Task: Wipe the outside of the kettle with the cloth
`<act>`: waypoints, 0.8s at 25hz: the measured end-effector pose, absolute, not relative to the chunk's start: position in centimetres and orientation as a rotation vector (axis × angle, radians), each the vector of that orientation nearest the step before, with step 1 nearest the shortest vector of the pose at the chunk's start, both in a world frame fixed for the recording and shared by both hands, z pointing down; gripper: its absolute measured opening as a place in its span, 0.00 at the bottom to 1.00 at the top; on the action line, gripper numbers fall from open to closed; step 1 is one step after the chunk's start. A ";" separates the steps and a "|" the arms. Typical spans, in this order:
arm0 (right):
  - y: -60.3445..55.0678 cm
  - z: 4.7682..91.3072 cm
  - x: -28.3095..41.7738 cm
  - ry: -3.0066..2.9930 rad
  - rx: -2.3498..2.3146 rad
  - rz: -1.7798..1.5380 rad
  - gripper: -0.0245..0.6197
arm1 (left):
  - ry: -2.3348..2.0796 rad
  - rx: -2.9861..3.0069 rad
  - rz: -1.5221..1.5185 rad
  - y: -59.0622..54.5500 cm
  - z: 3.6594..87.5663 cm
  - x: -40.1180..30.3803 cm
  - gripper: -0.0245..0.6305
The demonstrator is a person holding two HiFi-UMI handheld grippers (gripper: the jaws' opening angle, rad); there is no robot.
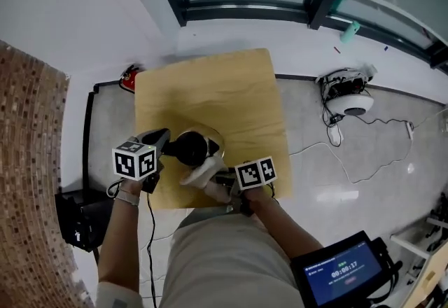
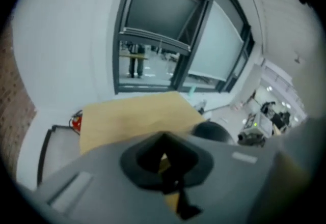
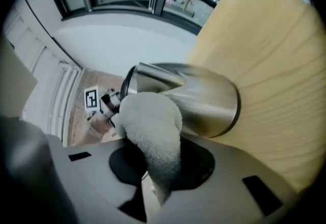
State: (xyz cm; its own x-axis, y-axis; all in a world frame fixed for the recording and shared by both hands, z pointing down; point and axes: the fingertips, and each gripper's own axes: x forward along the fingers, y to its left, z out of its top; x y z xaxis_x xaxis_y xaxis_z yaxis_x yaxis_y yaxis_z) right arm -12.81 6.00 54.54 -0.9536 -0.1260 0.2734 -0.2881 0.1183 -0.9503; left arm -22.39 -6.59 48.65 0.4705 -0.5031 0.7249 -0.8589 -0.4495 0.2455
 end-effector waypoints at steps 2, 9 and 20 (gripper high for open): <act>3.9 54.8 -10.5 -2.275 0.565 2.062 0.17 | -1.183 2.012 0.626 -4.9 48.2 -22.8 0.03; -3.1 46.8 -8.2 -2.771 0.845 1.864 0.16 | -1.204 2.241 0.675 -2.2 45.3 -19.4 0.03; -5.5 51.3 -11.1 -2.672 1.091 1.401 0.16 | -1.393 2.304 0.591 -4.2 44.5 -18.4 0.02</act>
